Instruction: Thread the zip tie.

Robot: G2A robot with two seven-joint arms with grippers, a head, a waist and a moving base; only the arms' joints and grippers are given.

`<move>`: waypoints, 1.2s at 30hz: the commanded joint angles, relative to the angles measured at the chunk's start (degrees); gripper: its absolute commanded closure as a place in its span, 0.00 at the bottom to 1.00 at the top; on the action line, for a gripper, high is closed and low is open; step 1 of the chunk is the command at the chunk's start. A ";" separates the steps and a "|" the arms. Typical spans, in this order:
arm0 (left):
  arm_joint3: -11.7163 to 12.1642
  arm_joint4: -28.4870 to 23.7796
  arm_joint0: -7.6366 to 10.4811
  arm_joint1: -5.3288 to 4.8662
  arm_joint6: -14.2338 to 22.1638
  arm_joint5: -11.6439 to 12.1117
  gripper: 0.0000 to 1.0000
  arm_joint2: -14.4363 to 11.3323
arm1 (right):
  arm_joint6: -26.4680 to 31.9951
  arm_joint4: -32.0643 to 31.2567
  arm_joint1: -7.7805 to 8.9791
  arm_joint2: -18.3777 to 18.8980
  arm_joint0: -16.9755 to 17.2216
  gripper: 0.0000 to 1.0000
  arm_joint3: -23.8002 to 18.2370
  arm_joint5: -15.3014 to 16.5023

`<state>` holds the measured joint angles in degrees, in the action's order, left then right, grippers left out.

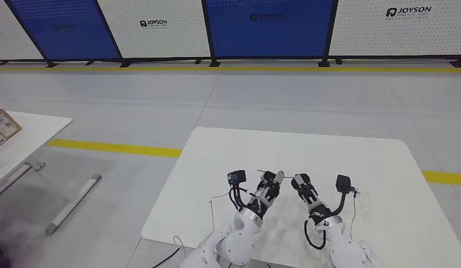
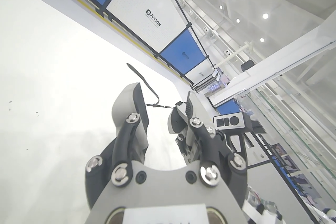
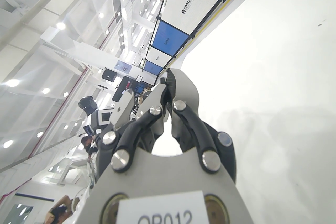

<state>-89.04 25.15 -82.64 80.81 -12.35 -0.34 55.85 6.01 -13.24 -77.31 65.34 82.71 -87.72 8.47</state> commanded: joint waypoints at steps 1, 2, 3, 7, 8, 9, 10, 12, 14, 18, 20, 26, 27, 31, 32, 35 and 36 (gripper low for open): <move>0.15 0.02 0.14 0.04 0.03 -0.18 0.85 -0.09 | -0.06 -0.21 -0.01 -0.02 0.01 1.00 -0.02 0.06; 0.19 0.04 0.19 0.06 0.04 -0.24 0.87 -0.13 | -0.08 -0.34 -0.01 -0.02 0.03 1.00 -0.03 0.07; 0.23 0.06 0.24 0.07 0.03 -0.29 0.91 -0.16 | -0.09 -0.53 -0.01 -0.04 0.06 1.00 -0.05 0.02; 0.28 0.09 0.30 0.12 -0.04 -0.41 1.00 -0.21 | -0.10 -0.70 -0.04 -0.06 0.13 1.00 -0.11 0.01; 0.29 0.09 0.31 0.13 -0.03 -0.46 1.00 -0.22 | -0.11 -0.69 -0.05 -0.05 0.14 1.00 -0.11 0.05; 0.31 0.08 0.33 0.14 0.01 -0.54 1.00 -0.24 | -0.12 -0.71 -0.06 -0.05 0.15 1.00 -0.10 0.09; 0.34 0.09 0.35 0.15 0.02 -0.61 1.00 -0.25 | -0.13 -0.74 -0.06 -0.04 0.16 1.00 -0.09 0.14; 0.41 0.11 0.41 0.17 0.00 -0.73 1.00 -0.27 | -0.14 -0.81 -0.07 -0.03 0.17 1.00 -0.07 0.19; 0.43 0.05 0.45 0.20 0.07 -0.73 1.00 -0.32 | -0.14 -0.93 -0.08 -0.02 0.19 1.00 -0.06 0.23; 0.19 -0.21 0.35 0.17 1.19 0.09 1.00 -0.52 | 0.17 -1.57 -0.08 -0.14 0.14 1.00 -0.06 0.14; -0.05 -0.33 0.18 0.12 1.85 0.45 1.00 -0.55 | 0.33 -1.59 -0.10 -0.20 0.08 1.00 -0.06 0.19; -0.75 -0.90 -0.19 0.02 2.26 0.61 1.00 -0.13 | -0.45 -0.64 -0.14 0.22 0.49 1.00 -0.48 1.52; -0.70 -0.65 -0.17 0.03 1.92 0.37 0.95 -0.13 | -0.54 -0.57 -0.12 0.37 0.64 1.00 -0.58 1.69; -0.43 0.17 0.02 0.07 1.35 -0.22 0.89 -0.31 | -0.94 -0.38 -0.11 0.69 0.98 1.00 -0.87 1.91; -0.37 0.19 0.04 0.09 1.29 -0.26 0.88 -0.36 | -1.00 -0.33 -0.12 0.73 1.04 1.00 -0.90 1.97; -0.24 0.18 0.14 0.13 1.25 -0.32 0.69 -0.47 | -0.96 -0.42 -0.12 0.80 1.10 1.00 -0.96 1.94; -0.22 0.15 0.17 0.14 1.25 -0.31 0.66 -0.48 | -0.92 -0.61 -0.11 0.81 1.09 1.00 -1.00 1.81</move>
<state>-89.28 25.34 -82.50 80.95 -11.12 -0.66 55.39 5.04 -13.67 -77.43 66.14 83.81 -88.69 10.42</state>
